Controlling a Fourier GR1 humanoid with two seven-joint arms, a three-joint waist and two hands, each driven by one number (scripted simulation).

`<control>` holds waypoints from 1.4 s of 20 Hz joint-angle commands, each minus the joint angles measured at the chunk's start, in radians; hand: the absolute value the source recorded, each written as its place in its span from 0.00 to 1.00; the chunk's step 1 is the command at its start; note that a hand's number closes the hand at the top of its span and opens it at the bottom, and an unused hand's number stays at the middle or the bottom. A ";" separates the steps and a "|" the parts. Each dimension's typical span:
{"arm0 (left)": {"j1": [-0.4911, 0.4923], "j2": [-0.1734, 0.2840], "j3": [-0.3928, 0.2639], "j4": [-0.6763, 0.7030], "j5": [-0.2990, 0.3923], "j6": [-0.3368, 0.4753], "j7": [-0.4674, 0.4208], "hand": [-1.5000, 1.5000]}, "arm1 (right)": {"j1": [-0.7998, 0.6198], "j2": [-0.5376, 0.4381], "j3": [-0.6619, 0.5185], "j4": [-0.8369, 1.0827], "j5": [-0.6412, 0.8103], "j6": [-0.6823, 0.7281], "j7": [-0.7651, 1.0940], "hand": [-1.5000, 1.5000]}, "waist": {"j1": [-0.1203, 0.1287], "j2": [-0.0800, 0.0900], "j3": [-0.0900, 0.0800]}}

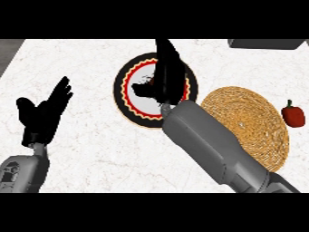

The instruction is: Pick the cupcake from the placemat and place it in the plate

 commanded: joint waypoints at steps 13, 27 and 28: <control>0.054 -0.010 0.026 0.033 -0.015 -0.012 -0.077 0.50 | 0.226 0.003 -0.116 -0.300 -0.473 0.015 -0.343 0.00 | -0.029 -0.005 -0.001; 0.055 -0.031 0.038 -0.023 -0.032 -0.022 -0.021 0.50 | 0.435 -0.047 -0.260 -0.431 -0.368 0.168 -0.420 0.00 | -0.039 -0.008 -0.001; 0.092 0.000 0.053 -0.122 0.005 -0.056 0.060 0.50 | 0.436 -0.003 -0.248 -0.379 -0.348 0.146 -0.464 0.00 | -0.035 -0.008 -0.001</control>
